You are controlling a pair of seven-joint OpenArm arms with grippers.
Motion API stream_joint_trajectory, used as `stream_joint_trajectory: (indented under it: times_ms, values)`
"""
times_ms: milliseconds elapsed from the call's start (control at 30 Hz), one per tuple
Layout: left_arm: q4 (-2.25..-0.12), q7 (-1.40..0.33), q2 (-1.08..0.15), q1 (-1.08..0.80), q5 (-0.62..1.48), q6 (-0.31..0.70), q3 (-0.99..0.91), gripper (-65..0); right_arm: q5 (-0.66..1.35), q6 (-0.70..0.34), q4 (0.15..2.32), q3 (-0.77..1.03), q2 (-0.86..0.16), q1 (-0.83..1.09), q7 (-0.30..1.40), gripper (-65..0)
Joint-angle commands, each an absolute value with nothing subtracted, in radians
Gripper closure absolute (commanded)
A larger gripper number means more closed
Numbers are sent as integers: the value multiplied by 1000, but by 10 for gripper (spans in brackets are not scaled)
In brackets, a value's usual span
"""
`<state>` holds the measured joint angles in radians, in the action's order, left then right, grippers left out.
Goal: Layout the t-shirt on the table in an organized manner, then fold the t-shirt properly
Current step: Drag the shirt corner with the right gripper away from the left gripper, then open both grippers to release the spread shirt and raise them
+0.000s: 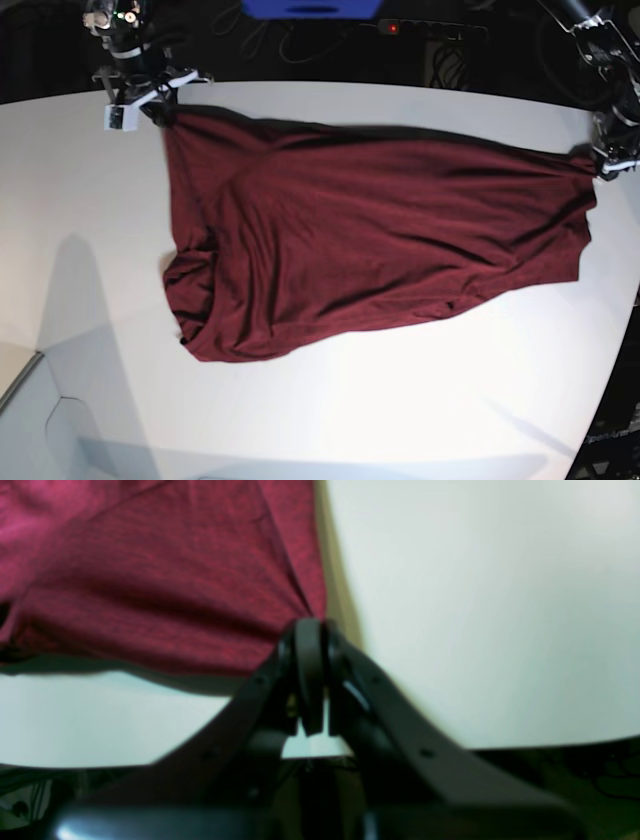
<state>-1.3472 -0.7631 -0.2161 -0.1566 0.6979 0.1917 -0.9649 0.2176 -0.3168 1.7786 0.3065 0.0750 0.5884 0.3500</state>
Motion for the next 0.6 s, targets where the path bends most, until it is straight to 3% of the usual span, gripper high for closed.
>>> stream_joint_trajectory:
  times_ms: [0,400,567]
  values:
    - [-1365,-753,-236,-168,704,197,-970,-2,226,-318,1796,308,74,599,326,0]
    - [-1440,-748,-229,-226,704,197,-972,-2,226,-318,1797,305,71,599,326,0]
    - [-1440,-751,-229,-220,704,199,-972,-5,225,-318,1807,300,64,598,326,-95]
